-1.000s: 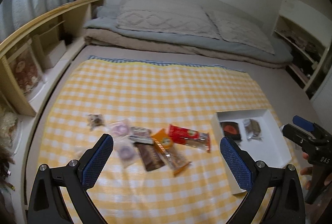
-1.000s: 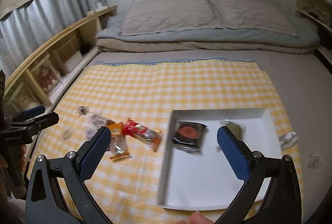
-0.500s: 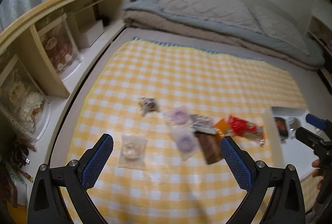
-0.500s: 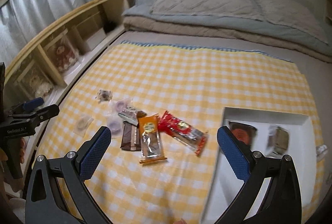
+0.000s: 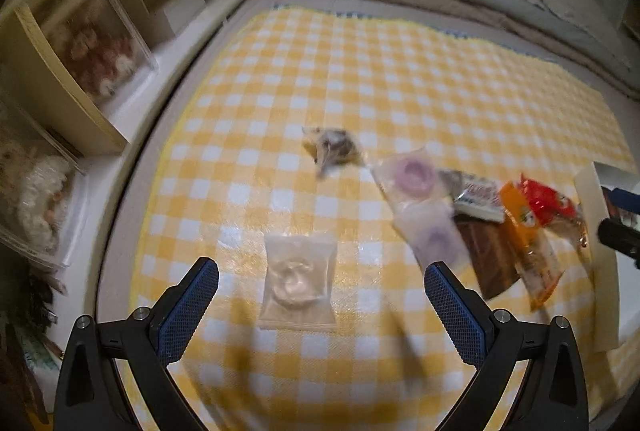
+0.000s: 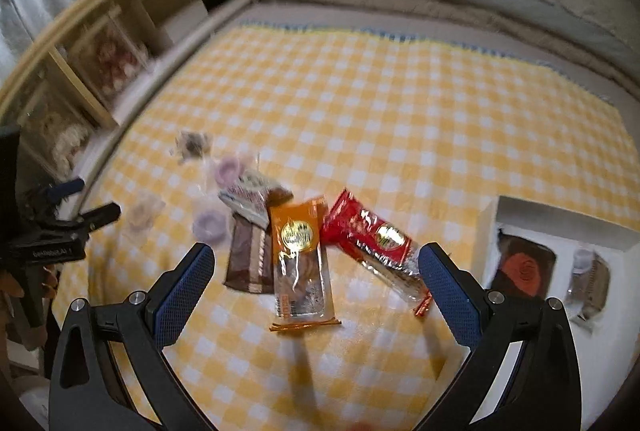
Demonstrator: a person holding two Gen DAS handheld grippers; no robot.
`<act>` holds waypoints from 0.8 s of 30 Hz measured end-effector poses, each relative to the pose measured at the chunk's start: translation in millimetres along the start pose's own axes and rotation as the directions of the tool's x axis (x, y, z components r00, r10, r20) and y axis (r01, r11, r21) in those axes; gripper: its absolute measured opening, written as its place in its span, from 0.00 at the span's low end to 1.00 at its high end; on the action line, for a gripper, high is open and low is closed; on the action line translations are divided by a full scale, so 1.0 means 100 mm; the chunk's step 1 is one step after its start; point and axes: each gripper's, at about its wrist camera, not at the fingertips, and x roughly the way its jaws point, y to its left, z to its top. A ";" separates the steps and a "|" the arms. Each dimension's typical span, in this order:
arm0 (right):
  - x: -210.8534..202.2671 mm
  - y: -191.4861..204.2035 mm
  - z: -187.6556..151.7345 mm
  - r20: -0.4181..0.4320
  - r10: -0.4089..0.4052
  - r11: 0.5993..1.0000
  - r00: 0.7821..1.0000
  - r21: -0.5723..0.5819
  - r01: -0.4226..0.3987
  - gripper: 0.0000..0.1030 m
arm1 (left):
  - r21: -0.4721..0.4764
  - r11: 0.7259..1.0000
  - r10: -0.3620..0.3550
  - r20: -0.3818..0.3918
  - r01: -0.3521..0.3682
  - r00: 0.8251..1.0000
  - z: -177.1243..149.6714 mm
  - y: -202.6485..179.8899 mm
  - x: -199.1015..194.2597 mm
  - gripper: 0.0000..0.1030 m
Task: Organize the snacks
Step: 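Grasp the clear donut packet with the left tool while the right tool grasps the orange bag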
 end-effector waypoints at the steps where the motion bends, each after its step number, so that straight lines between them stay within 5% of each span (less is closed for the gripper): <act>1: 0.08 0.00 0.01 -0.019 0.001 1.000 1.000 -0.007 -0.001 0.96 | -0.003 1.000 0.002 -0.010 -0.002 1.000 0.02 0.02 0.07 1.00; 10: 0.73 0.08 0.02 -0.197 0.015 0.999 0.980 -0.048 -0.025 0.78 | -0.006 0.998 0.056 -0.119 -0.057 0.991 0.16 0.18 0.58 1.00; 16: 0.94 0.18 -0.01 -0.265 -0.013 0.996 0.964 -0.087 -0.010 0.66 | -0.009 1.000 0.023 -0.167 -0.025 0.986 0.18 0.24 0.78 0.80; 20: 0.97 0.17 -0.02 -0.283 -0.030 0.996 0.959 -0.087 0.005 0.45 | -0.003 1.000 0.015 -0.196 -0.015 0.981 0.15 0.21 0.83 0.67; 24: 0.96 0.20 -0.03 -0.295 -0.038 0.995 0.955 -0.098 0.009 0.41 | 0.019 1.000 0.023 -0.229 -0.019 0.973 0.14 0.18 0.94 0.60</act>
